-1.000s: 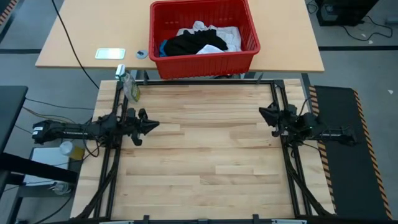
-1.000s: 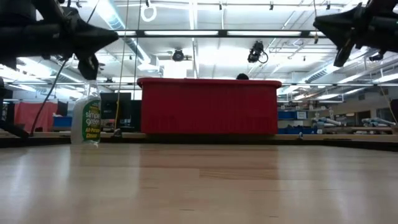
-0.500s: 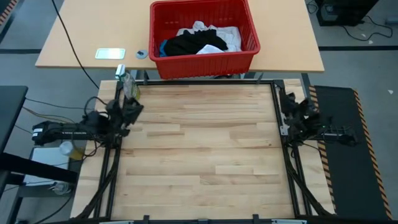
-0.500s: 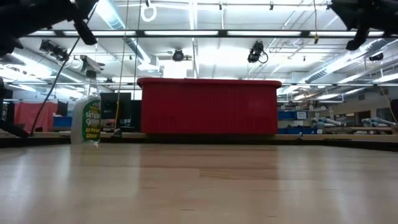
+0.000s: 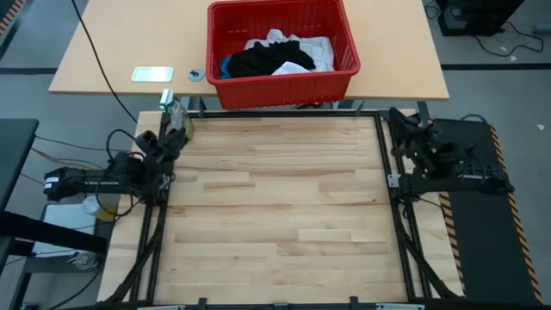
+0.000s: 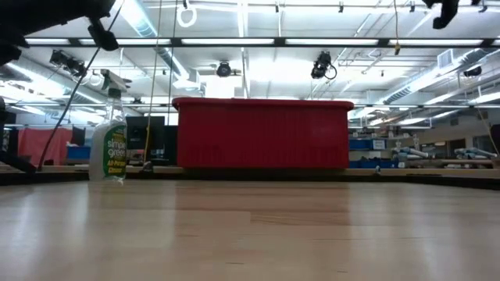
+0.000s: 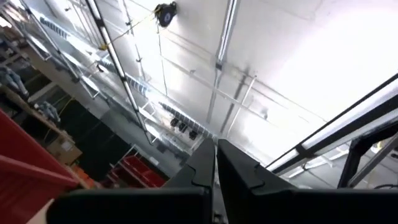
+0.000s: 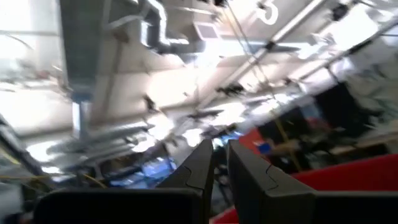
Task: Fold laundry
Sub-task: Fold the white polo shirt
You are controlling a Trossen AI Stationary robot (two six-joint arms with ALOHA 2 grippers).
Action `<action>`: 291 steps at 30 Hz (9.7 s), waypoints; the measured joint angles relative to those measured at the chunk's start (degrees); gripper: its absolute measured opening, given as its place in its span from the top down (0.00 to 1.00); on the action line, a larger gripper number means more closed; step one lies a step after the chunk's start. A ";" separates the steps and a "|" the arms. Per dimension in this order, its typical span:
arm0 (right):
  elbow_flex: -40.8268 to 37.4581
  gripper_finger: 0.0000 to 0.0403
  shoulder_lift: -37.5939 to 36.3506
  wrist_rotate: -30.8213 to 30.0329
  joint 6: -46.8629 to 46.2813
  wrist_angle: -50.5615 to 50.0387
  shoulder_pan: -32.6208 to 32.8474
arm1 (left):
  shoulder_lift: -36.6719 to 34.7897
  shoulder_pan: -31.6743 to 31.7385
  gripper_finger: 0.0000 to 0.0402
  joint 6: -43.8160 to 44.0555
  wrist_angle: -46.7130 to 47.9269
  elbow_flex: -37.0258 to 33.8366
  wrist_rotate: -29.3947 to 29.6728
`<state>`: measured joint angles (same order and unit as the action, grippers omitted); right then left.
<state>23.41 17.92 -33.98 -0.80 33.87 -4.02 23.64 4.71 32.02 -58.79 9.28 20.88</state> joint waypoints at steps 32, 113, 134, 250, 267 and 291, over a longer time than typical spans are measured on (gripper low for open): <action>27.88 0.86 35.75 12.26 -19.06 -27.64 -17.50 | 24.40 15.17 0.94 3.09 73.96 43.53 -3.60; 28.08 0.73 54.13 42.87 -18.73 -12.04 -42.11 | 79.40 35.68 0.72 -71.38 85.33 81.38 11.88; 28.08 0.73 45.76 44.05 -14.10 -20.43 -39.24 | 74.20 29.74 0.80 -74.19 99.08 81.16 9.08; 107.83 0.99 80.64 76.52 -19.77 -32.68 -43.63 | 55.85 24.97 0.47 -30.00 74.84 81.35 -20.98; 107.83 0.99 66.96 76.28 -11.24 -62.02 -33.00 | 64.99 13.99 0.30 -43.41 78.72 81.35 0.58; 107.97 0.67 64.60 78.33 -9.83 -76.51 -23.35 | 66.00 15.05 0.99 -60.25 75.64 87.33 5.78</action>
<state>131.37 82.52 44.36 -10.63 -42.63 -27.36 89.64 19.76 -28.23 16.85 96.61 26.66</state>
